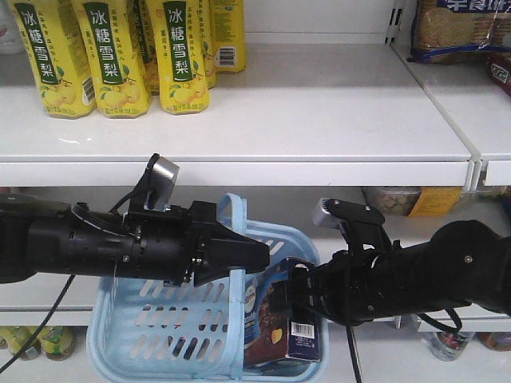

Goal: Left arm holds basket, right arm returns cookies
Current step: 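Lower the right gripper into the basket toward the Chocofello box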

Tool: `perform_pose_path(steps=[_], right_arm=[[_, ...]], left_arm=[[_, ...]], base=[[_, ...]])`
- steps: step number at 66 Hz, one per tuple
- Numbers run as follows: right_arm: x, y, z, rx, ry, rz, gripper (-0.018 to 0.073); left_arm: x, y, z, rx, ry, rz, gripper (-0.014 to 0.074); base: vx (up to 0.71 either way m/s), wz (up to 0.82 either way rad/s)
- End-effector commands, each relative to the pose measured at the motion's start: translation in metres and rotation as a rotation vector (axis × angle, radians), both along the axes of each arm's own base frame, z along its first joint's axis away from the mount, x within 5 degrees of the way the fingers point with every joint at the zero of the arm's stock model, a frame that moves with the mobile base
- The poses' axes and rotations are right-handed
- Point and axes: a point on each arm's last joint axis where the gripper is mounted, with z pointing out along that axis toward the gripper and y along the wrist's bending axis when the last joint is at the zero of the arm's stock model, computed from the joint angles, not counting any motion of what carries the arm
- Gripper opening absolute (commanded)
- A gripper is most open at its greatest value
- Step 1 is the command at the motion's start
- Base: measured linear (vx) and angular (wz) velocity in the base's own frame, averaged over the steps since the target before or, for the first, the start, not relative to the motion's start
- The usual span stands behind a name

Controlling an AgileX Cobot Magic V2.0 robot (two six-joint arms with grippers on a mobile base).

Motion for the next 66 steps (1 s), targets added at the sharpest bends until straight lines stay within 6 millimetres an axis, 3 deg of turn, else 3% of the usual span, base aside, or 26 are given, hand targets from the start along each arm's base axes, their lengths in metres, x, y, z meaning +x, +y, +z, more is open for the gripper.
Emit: perform_pose_path(steps=[1, 27, 66], right_arm=[[0.007, 0.002, 0.014, 0.029, -0.083, -0.020, 0.0507], [0.013, 0.004, -0.001, -0.001, -0.054, -0.017, 0.0507], [0.020, 0.013, -0.009, 0.003, 0.005, 0.011, 0.0507]], left_arm=[[0.001, 0.000, 0.029, -0.136, -0.038, 0.042, -0.0003], [0.001, 0.000, 0.029, -0.136, -0.038, 0.042, -0.0003], [0.001, 0.000, 0.029, -0.136, -0.038, 0.042, -0.0003]], base=[[0.00, 0.00], [0.00, 0.00], [0.00, 0.00]])
